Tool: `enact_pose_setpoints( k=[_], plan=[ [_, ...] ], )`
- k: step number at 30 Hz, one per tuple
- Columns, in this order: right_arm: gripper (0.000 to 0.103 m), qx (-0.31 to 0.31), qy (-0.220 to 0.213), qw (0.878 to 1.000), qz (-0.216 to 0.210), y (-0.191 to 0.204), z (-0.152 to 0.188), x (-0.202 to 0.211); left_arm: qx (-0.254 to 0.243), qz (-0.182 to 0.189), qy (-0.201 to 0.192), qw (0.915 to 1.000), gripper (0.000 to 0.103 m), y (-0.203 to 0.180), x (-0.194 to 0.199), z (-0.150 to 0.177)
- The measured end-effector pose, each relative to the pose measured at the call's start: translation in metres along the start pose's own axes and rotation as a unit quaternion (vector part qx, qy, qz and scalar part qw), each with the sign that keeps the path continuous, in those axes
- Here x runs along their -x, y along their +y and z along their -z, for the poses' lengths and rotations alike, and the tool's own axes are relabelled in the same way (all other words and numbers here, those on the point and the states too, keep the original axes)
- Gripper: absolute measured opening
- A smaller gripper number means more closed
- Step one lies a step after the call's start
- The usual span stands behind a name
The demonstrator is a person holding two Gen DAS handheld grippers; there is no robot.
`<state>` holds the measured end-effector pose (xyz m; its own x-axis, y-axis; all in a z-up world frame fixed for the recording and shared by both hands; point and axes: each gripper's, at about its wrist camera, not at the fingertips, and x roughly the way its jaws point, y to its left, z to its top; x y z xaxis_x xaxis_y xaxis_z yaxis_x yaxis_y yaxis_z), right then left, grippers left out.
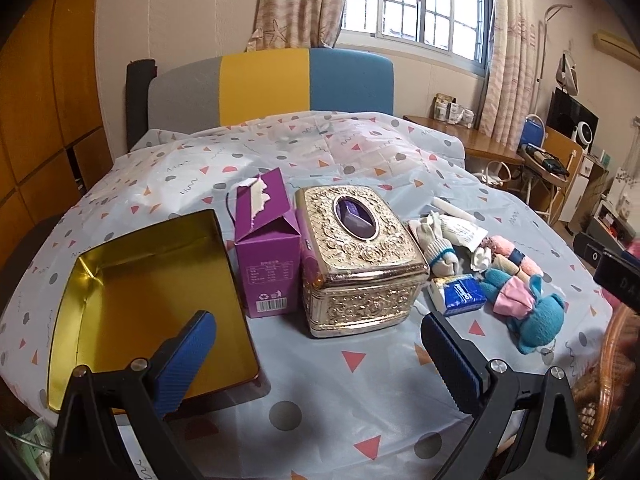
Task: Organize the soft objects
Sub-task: 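Move both tools toward the pile of soft items, then close the left gripper on the teal plush toy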
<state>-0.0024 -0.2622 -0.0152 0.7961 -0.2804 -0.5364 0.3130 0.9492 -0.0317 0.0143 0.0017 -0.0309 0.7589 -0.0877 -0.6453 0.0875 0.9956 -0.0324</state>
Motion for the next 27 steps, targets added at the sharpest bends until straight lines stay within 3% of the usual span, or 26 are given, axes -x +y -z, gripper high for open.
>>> enact_pose_setpoints(
  k=[12, 18, 27],
  plan=[
    [0.103, -0.016, 0.007, 1.0, 0.007, -0.02, 0.001, -0.006, -0.022, 0.015, 0.01, 0.9996, 0.103, -0.014, -0.006, 0.002],
    [0.103, -0.027, 0.013, 1.0, 0.009, -0.038, 0.0, -0.009, -0.022, 0.049, 0.029, 0.9981, 0.103, -0.022, -0.015, 0.001],
    [0.103, -0.078, 0.033, 0.996, 0.015, -0.085, -0.001, -0.015, -0.071, 0.103, 0.058, 0.9905, 0.103, -0.056, -0.032, -0.003]
  ],
)
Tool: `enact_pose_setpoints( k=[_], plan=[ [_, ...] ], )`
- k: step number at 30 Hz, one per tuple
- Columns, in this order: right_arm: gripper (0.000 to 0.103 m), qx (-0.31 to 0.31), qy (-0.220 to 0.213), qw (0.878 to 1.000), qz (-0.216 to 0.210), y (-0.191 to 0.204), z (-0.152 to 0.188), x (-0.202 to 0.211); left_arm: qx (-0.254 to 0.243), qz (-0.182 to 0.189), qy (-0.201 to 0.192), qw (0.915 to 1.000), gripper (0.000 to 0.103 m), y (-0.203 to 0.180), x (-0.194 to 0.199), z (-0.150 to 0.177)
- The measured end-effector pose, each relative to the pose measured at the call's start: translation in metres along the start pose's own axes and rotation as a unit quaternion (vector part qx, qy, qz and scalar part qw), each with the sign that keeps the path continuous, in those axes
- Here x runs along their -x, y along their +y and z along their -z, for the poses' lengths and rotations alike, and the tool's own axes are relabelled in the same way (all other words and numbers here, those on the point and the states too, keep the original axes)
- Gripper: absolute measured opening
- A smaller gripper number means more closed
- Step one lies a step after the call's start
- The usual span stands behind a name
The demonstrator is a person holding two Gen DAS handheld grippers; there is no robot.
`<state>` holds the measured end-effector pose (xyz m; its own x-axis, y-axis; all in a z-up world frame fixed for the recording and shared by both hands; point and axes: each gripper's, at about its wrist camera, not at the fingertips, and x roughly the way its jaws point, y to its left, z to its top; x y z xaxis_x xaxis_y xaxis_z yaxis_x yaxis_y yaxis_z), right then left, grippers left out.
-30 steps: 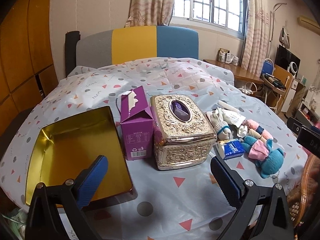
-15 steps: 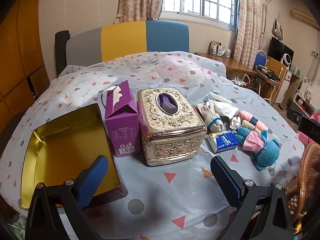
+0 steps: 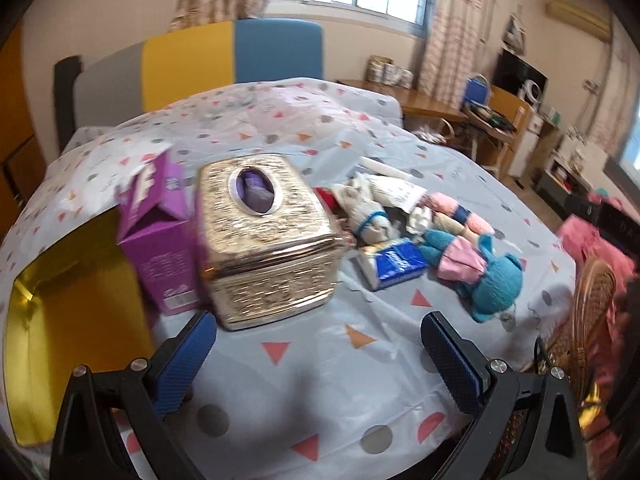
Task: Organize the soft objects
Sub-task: 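Close the left gripper on the teal plush toy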
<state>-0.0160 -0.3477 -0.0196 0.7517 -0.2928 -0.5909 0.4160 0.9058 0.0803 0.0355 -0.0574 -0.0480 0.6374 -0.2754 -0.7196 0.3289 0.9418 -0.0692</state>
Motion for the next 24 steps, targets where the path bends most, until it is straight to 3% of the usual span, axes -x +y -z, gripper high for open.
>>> enact_pose_setpoints(
  k=[8, 12, 17, 24],
  plan=[
    [0.103, -0.06, 0.02, 0.998, 0.01, -0.048, -0.003, -0.005, -0.075, 0.091, 0.031, 0.9925, 0.102, -0.053, -0.036, -0.014],
    [0.103, -0.062, 0.018, 0.998, 0.01, -0.058, -0.004, -0.004, -0.087, 0.141, 0.064, 0.9841, 0.084, -0.086, -0.063, -0.026],
    [0.103, -0.058, 0.022, 0.998, 0.009, -0.065, -0.003, -0.006, -0.096, 0.185, 0.092, 0.9737, 0.083, -0.127, -0.088, -0.035],
    [0.103, -0.062, 0.032, 0.998, 0.01, -0.074, 0.0, -0.017, -0.091, 0.2, 0.134, 0.9663, 0.085, -0.163, -0.123, -0.039]
  ],
)
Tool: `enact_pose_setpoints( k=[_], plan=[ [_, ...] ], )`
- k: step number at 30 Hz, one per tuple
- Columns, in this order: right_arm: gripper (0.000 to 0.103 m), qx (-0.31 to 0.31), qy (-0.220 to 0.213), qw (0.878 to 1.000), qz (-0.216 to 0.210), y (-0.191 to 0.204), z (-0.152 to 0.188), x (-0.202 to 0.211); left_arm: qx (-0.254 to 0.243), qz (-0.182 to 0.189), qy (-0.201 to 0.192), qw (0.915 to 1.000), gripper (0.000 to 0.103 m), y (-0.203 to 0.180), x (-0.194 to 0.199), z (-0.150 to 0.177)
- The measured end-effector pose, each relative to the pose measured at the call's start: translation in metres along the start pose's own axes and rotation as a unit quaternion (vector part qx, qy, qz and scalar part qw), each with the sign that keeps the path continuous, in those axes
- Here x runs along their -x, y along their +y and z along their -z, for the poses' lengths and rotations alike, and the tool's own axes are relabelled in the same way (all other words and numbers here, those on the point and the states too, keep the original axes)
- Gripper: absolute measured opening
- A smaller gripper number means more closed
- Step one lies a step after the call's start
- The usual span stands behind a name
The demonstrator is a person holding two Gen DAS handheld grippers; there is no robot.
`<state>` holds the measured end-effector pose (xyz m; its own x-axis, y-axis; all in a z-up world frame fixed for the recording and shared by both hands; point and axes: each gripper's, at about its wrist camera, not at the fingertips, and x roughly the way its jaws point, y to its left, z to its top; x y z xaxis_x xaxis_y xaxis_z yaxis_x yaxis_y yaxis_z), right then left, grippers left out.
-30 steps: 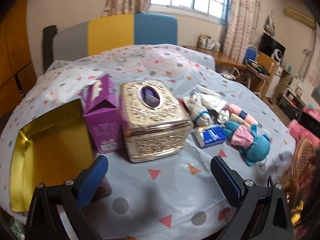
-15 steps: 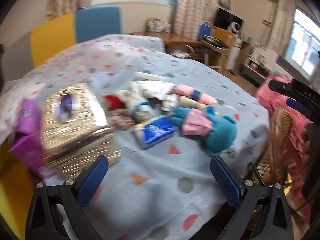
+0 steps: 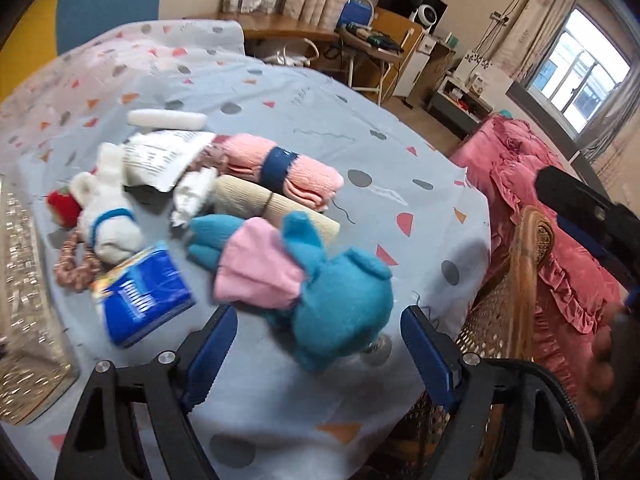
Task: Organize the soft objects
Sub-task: 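Close the left gripper on the teal plush toy, then lift the teal plush with the left gripper while the right gripper grasps the beige rolled sock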
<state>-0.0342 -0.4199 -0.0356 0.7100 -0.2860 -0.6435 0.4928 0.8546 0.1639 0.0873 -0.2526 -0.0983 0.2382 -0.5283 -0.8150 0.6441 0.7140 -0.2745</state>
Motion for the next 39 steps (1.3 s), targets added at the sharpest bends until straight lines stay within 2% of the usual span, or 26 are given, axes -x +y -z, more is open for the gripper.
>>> enact_pose_setpoints(
  k=[3, 8, 9, 10, 12, 13, 16, 21, 26, 30, 34, 37, 39],
  plan=[
    [0.103, 0.001, 0.003, 1.0, -0.002, -0.001, 0.0, -0.004, 0.006, -0.012, 0.013, 0.9998, 0.086, -0.003, -0.017, -0.005],
    [0.103, 0.005, 0.007, 1.0, -0.001, 0.0, -0.001, -0.012, 0.022, -0.008, 0.022, 0.9995, 0.086, 0.0, -0.033, -0.005],
    [0.103, 0.005, 0.009, 1.0, -0.002, 0.0, -0.002, -0.014, 0.025, -0.002, 0.021, 0.9995, 0.081, 0.001, -0.035, -0.004],
    [0.103, 0.006, 0.011, 1.0, -0.002, 0.001, -0.002, -0.016, 0.028, 0.014, 0.019, 0.9993, 0.069, 0.002, -0.035, -0.003],
    [0.103, 0.007, 0.015, 1.0, -0.003, 0.002, -0.003, -0.019, 0.03, 0.032, 0.018, 0.9989, 0.061, 0.003, -0.036, -0.001],
    [0.103, 0.009, 0.019, 1.0, -0.004, 0.003, -0.003, -0.021, 0.029, 0.037, 0.014, 0.9988, 0.052, 0.004, -0.034, 0.001],
    [0.103, 0.012, 0.027, 1.0, -0.006, 0.006, -0.006, -0.026, 0.022, 0.045, 0.004, 0.9987, 0.047, 0.007, -0.028, 0.008],
    [0.102, 0.004, 0.056, 0.998, -0.027, 0.012, -0.011, -0.041, 0.019, 0.063, -0.004, 0.9978, 0.043, 0.021, -0.014, 0.023],
    [0.094, 0.018, 0.101, 0.993, -0.051, 0.029, -0.017, -0.063, 0.005, 0.065, -0.01, 0.9978, 0.042, 0.032, 0.005, 0.041],
    [0.088, 0.055, 0.152, 0.984, -0.069, 0.055, -0.017, -0.089, 0.003, 0.065, -0.019, 0.9977, 0.042, 0.039, 0.018, 0.05],
    [0.079, 0.098, 0.219, 0.968, -0.08, 0.084, -0.01, -0.127, -0.007, 0.06, -0.039, 0.9974, 0.042, 0.04, 0.035, 0.05],
    [0.076, 0.121, 0.257, 0.956, -0.069, 0.098, -0.004, -0.156, -0.012, 0.056, -0.057, 0.9967, 0.042, 0.041, 0.049, 0.046],
    [0.071, 0.127, 0.289, 0.947, -0.055, 0.104, 0.0, -0.175, -0.012, 0.058, -0.067, 0.996, 0.042, 0.043, 0.058, 0.041]
  ],
)
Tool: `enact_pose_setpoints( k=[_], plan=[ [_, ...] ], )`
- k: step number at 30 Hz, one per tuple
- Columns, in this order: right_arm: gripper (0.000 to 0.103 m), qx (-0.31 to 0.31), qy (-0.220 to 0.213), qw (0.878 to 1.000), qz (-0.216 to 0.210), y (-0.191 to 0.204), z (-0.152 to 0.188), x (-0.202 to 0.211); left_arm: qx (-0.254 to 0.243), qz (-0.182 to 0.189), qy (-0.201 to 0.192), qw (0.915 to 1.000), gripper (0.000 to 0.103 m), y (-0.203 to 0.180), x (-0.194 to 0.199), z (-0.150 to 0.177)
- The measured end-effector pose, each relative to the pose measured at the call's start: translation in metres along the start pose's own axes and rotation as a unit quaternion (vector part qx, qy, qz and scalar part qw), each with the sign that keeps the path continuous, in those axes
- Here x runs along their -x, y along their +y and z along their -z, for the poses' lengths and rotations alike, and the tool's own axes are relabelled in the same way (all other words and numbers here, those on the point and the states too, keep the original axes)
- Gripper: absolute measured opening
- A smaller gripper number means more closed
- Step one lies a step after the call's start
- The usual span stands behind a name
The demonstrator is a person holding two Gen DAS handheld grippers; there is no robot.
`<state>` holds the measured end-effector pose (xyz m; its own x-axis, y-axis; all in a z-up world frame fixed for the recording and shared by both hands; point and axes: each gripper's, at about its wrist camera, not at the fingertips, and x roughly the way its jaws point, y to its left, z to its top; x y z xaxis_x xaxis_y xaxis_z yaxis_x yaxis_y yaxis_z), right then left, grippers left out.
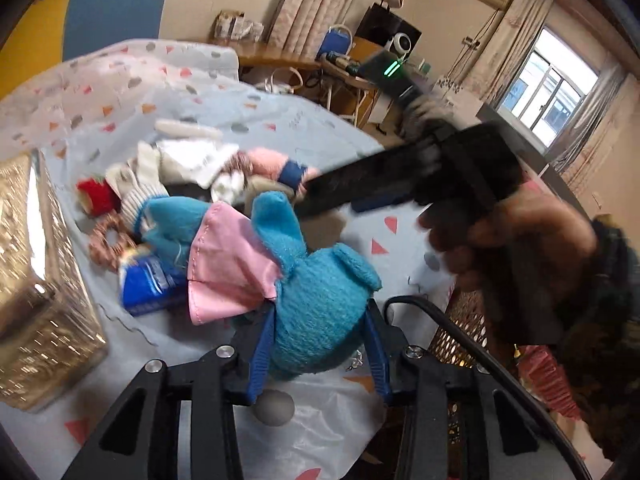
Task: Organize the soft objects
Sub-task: 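Lift the teal plush with the left gripper while the right gripper grasps the beige rolled sock, then lower the plush into the gold tray and open the left gripper while the right lifts the beige sock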
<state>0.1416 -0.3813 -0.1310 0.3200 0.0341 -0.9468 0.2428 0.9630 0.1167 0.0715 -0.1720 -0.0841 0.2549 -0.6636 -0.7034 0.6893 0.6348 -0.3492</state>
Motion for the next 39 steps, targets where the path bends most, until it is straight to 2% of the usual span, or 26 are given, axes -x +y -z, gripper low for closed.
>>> enact_pose_setpoints(
  k=[2, 4, 6, 7, 9, 13, 15, 20, 24, 27, 29, 34, 37, 39],
  plan=[
    [0.06, -0.001, 0.012, 1.0, 0.002, 0.001, -0.006, -0.009, -0.001, -0.003, -0.02, 0.9998, 0.042, 0.003, 0.013, -0.01],
    [0.056, -0.003, 0.035, 0.999, 0.007, 0.004, -0.009, -0.02, 0.004, -0.007, -0.039, 0.9992, 0.042, 0.008, 0.024, -0.02],
    [0.045, -0.013, 0.036, 0.999, 0.007, 0.004, -0.011, -0.024, 0.012, -0.013, -0.056, 0.9983, 0.042, 0.015, 0.035, -0.031],
    [0.035, -0.016, 0.035, 0.999, 0.01, 0.005, -0.012, -0.026, 0.017, -0.02, -0.066, 0.9975, 0.042, 0.02, 0.041, -0.037],
    [0.03, -0.018, 0.036, 0.999, 0.011, 0.008, -0.013, -0.03, 0.026, -0.04, -0.084, 0.9953, 0.042, 0.031, 0.056, -0.051],
    [0.028, -0.03, 0.051, 0.998, 0.005, 0.012, -0.009, -0.047, 0.046, -0.082, -0.119, 0.9884, 0.042, 0.058, 0.083, -0.075],
    [0.028, -0.041, 0.042, 0.998, 0.007, 0.011, -0.008, -0.054, 0.057, -0.106, -0.136, 0.9834, 0.042, 0.075, 0.095, -0.085],
    [0.028, -0.05, 0.026, 0.998, 0.002, 0.008, -0.003, -0.06, 0.108, -0.187, -0.169, 0.9615, 0.042, 0.133, 0.14, -0.09],
    [0.028, -0.053, 0.021, 0.998, -0.002, 0.007, 0.006, -0.063, 0.17, -0.248, -0.194, 0.9338, 0.042, 0.182, 0.184, -0.064],
    [0.028, -0.053, 0.022, 0.998, -0.005, 0.0, 0.0, -0.056, 0.218, -0.276, -0.214, 0.9112, 0.042, 0.215, 0.218, -0.029],
    [0.028, -0.053, 0.022, 0.998, -0.005, 0.0, -0.003, -0.054, 0.247, -0.298, -0.215, 0.8968, 0.042, 0.235, 0.236, 0.001],
    [0.028, -0.048, 0.021, 0.999, -0.003, 0.002, -0.003, -0.053, 0.293, -0.325, -0.183, 0.8806, 0.042, 0.263, 0.24, 0.07],
    [0.028, -0.041, 0.02, 0.999, 0.005, 0.008, -0.001, -0.053, 0.32, -0.324, -0.16, 0.8759, 0.042, 0.272, 0.224, 0.102],
    [0.028, -0.035, 0.02, 0.999, 0.011, 0.013, 0.0, -0.053, 0.332, -0.315, -0.151, 0.8762, 0.043, 0.273, 0.21, 0.111]
  ],
)
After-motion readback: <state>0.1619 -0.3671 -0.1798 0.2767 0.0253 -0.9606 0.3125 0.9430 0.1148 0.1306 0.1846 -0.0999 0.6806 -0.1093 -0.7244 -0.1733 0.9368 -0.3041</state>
